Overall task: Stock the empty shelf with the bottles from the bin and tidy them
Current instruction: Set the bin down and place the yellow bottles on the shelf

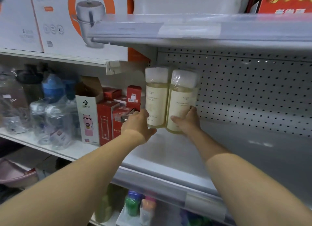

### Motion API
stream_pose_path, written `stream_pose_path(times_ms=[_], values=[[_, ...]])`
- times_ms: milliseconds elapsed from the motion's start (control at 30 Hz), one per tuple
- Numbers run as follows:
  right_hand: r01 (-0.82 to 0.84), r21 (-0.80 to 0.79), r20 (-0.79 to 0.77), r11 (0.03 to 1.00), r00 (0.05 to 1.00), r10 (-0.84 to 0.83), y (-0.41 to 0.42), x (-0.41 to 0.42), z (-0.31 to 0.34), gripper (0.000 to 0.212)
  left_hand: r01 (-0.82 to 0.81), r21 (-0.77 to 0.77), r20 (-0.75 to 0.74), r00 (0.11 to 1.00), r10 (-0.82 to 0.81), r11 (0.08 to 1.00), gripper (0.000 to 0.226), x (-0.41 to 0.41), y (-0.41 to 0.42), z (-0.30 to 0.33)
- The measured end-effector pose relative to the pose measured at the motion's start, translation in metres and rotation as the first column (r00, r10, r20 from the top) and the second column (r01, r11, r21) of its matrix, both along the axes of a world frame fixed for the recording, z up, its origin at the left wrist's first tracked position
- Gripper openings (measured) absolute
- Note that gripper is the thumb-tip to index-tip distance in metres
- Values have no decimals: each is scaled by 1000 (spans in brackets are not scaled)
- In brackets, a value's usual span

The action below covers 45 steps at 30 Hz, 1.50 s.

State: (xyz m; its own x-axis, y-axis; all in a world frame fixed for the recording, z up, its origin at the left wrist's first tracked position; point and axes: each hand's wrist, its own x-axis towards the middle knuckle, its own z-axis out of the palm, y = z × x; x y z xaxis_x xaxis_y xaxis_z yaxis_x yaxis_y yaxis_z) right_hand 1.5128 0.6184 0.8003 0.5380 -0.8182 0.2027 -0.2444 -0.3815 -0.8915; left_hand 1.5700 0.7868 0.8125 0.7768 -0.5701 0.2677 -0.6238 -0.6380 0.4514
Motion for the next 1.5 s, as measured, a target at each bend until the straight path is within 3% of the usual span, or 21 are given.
stream_pose_path(times_ms=[400,733,1033,1267,1500], values=[[215,-63,-21,974,976,-217,10,9,1,92,50,-8,13,999,-50,999,55,5,-11,-2],[220,-120,-72,968,971,-230,13,13,3,95,20,13,22,1000,-20,1000,51,10,-4,-3],[9,-113,-271,994,962,-39,21,-16,11,91,-21,49,-31,999,22,999,55,-1,9,-2],[-274,-221,-497,936,857,134,64,-70,24,62,5,19,-32,999,-5,1000,64,-34,43,10],[-407,-361,-586,839,799,136,133,-125,33,74,9,62,-11,1000,-9,998,58,-79,100,14]])
